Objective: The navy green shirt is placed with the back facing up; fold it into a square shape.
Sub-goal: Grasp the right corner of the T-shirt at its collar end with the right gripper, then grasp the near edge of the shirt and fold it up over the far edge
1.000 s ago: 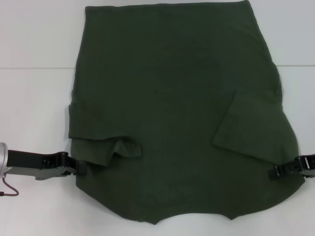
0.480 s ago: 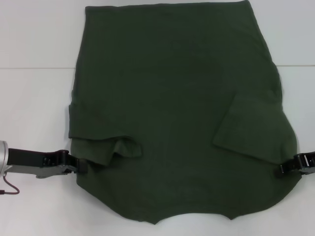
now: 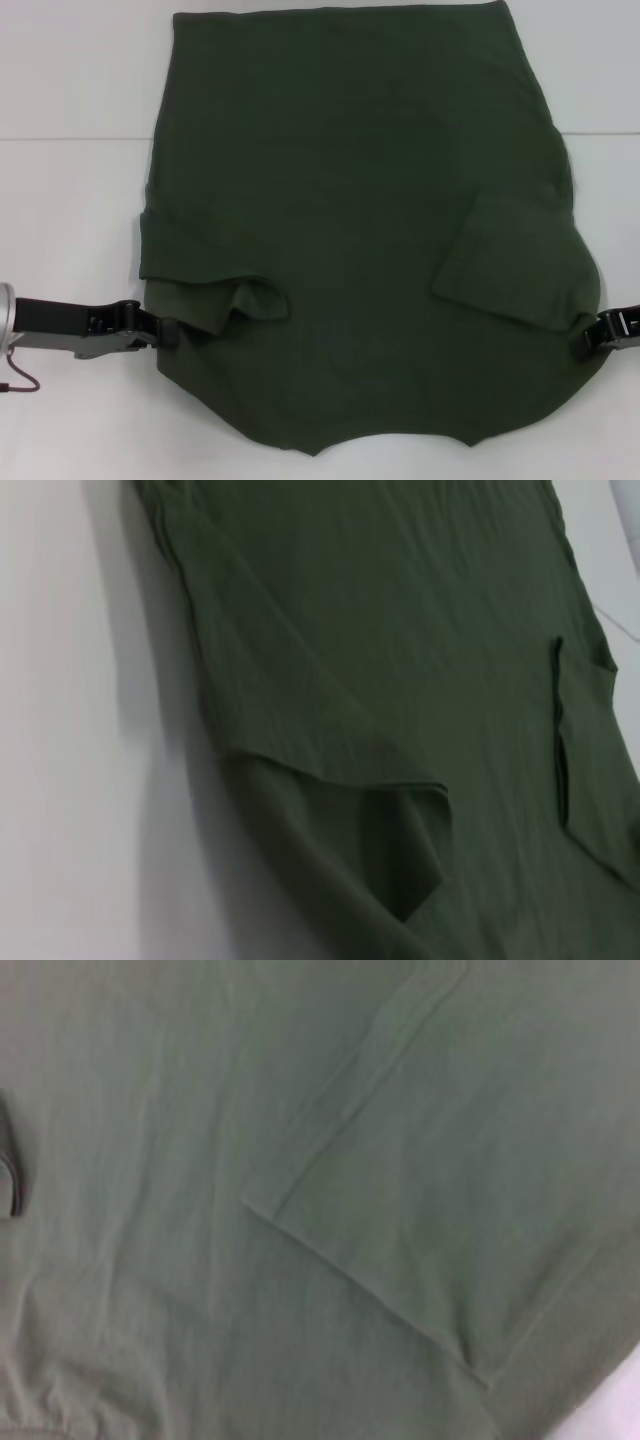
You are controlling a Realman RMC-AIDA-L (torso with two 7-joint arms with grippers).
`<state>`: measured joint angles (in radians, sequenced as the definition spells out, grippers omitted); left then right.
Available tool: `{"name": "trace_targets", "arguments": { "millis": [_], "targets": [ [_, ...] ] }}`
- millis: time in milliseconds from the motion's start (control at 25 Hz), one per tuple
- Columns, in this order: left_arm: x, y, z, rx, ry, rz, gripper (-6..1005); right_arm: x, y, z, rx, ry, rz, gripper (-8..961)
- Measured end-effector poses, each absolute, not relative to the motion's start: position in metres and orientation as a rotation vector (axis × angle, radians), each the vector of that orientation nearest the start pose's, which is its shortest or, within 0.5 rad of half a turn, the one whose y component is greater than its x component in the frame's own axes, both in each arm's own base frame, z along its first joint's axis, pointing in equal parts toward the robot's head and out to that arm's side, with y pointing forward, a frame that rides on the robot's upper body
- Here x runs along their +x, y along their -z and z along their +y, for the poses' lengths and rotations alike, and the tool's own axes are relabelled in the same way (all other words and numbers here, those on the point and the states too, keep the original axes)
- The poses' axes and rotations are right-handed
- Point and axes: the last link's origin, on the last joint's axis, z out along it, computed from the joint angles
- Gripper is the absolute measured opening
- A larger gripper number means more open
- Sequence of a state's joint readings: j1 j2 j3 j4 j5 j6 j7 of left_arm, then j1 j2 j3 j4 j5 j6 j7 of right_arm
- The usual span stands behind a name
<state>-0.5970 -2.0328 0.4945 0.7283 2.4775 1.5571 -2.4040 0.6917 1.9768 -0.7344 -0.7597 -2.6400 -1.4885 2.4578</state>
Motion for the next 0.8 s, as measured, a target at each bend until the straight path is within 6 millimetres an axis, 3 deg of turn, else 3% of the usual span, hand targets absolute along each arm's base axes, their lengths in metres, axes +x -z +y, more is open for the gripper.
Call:
{"name": "trace_targets", "arguments": {
  "millis": [320,560,800],
  "targets": [
    [-0.305,-0.037,0.321,-2.241,0.386,-2.031,73,0.287,-0.046,0.36,-2.395,0.183,1.68,68],
    [-0.302,-0.043,0.291,-2.366,0.362,-2.14,78,0.283,-0.047,0.331,-2.609,0.251,1.692,70],
    [-0.305,-0.045,0.256,-2.505,0.168,-2.247,84,0.287,-0.047,0.296,-2.813,0.304,1.696,69]
  ]
}}
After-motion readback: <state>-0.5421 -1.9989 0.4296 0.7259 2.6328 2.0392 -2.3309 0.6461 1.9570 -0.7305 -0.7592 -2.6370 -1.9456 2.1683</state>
